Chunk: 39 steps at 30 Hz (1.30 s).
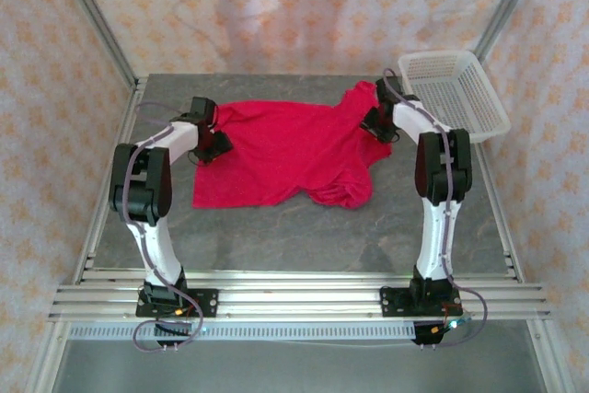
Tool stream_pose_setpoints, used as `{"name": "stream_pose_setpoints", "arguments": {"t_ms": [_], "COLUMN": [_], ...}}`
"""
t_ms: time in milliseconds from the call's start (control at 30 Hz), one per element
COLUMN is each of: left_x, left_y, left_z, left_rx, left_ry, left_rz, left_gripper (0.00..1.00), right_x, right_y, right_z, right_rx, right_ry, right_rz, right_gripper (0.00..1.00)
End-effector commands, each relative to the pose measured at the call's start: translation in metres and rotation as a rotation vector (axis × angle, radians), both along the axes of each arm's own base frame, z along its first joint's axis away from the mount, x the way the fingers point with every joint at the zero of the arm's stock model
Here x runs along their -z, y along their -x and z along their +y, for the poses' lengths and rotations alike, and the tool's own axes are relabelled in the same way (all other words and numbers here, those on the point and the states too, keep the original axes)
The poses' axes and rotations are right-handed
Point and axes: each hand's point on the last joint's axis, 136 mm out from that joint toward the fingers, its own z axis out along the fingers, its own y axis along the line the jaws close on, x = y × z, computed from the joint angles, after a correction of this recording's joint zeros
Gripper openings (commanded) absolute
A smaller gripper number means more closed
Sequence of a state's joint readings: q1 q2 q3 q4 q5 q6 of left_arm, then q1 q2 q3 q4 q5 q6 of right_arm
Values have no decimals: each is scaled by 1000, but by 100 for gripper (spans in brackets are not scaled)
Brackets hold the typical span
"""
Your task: Fold the inside-out t-shirt
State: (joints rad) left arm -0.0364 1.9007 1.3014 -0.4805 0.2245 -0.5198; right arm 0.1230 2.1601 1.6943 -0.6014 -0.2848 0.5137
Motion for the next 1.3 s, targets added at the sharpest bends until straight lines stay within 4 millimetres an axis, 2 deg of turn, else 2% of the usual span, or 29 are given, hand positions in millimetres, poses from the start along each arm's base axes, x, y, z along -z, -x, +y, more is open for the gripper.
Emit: {"name": "stream_pose_setpoints", "arguments": {"t_ms": [0, 67, 133, 267, 367, 500, 667, 800, 933, 1000, 1033, 1100, 1133, 1200, 1233, 1267], "left_x": [-62, -70, -66, -43, -24, -4, 25, 36, 50, 52, 51, 44, 36, 17, 5, -8], "left_y": [28, 54, 84, 142, 174, 193, 191, 178, 165, 160, 157, 151, 147, 141, 139, 137], "left_z": [27, 34, 36, 38, 35, 27, 19, 19, 21, 24, 26, 32, 35, 44, 51, 58], "left_rx": [-69, -88, -90, -134, -141, -153, -174, -187, -193, -193, -193, -197, -199, -212, -227, -244], "left_ry": [-108, -140, -148, -131, -110, -53, 6, 7, -10, -29, -43, -70, -80, -107, -117, -121], "left_rz": [-72, -63, -40, 21, 67, 81, 78, 84, 114, 124, 129, 125, 118, 97, 80, 59], "left_gripper": [52, 51, 51, 50, 49, 49, 49, 49, 48, 38, 29, 10, 2, 0, 0, 0], "right_x": [-53, -67, -75, -78, -72, -54, -34, -17, 0, 5, 6, 4, 1, -9, -15, -23], "right_y": [26, 49, 78, 141, 182, 224, 258, 266, 252, 236, 228, 213, 206, 198, 196, 195], "right_z": [4, 8, 14, 23, 23, 25, 37, 47, 50, 51, 51, 51, 52, 52, 50, 46], "right_rx": [-49, -63, -78, -113, -125, -130, -161, -161, -119, -90, -75, -61, -67, -93, -114, -130], "right_ry": [21, 24, 26, 46, 53, 22, -5, -46, -48, -36, -26, -3, 13, 45, 74, 108], "right_rz": [-35, -59, -78, -101, -87, -51, 0, 19, 6, -33, -52, -79, -85, -82, -74, -70], "right_gripper": [49, 51, 53, 58, 63, 64, 64, 64, 63, 60, 57, 42, 30, 6, 0, 0]}}
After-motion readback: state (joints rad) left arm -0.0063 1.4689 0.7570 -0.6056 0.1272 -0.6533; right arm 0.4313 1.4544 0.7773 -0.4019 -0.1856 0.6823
